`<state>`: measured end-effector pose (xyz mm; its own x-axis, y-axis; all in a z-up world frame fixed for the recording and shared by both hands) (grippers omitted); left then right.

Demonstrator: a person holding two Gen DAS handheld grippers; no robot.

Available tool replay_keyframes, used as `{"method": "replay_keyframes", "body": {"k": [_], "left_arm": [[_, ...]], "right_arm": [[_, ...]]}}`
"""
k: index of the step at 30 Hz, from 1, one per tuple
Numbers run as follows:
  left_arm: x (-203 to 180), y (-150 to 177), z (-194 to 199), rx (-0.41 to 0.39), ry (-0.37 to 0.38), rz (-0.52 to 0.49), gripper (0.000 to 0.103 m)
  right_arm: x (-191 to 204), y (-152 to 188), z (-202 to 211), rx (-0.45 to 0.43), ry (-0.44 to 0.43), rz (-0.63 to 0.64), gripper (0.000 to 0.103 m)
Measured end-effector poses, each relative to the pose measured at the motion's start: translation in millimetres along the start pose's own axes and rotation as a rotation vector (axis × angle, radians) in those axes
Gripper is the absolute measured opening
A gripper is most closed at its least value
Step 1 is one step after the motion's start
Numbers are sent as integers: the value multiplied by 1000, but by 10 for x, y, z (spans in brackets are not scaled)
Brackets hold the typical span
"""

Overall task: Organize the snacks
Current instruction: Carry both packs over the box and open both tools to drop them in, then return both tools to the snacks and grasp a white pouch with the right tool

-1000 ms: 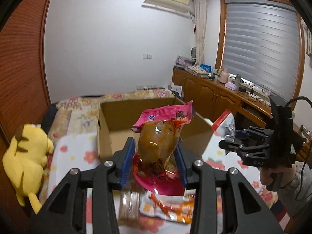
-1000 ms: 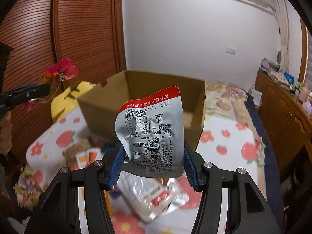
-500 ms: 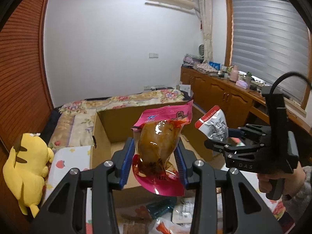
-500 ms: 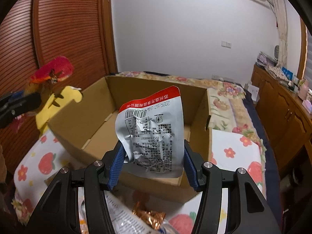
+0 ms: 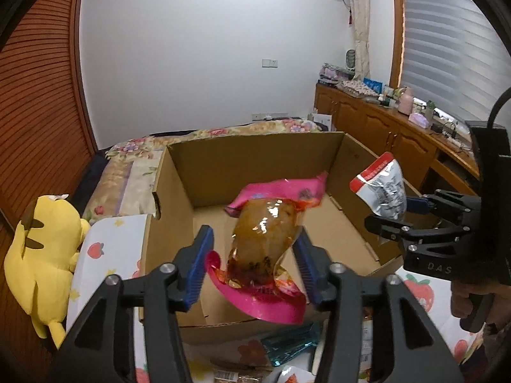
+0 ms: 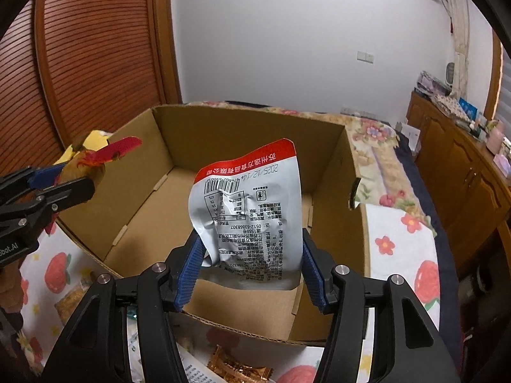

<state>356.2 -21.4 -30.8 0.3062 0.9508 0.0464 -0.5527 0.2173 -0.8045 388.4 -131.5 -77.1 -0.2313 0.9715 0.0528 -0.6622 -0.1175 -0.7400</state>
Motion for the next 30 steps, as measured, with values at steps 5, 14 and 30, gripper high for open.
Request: {"method": "replay_keyframes", "body": {"k": [5,14,30], "left_arm": [[29,8,-32,-7,-20,-9,63],[80,-10,165,-44,-1,21,80],[-128,384,947,-130,9,19,87]], "right_arm": [[-9,34,-31,0,0,-4,65],[30,19,100,-26,-45,-8,70],[158,548,1098,-105,-174,53,70]]}}
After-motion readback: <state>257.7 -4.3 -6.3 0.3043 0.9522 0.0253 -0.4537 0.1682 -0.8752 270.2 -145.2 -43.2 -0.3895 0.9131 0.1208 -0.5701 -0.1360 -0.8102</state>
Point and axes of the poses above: each gripper's, at about its wrist camera, not at the fingertips, and z roughly against the way its jaws point, x to its left, y to its underside, the point moved 9 cm from there along -z, roughly the way its jaws point, and after that the axes turned 5 degrees about -z, right-handed, at the moved point
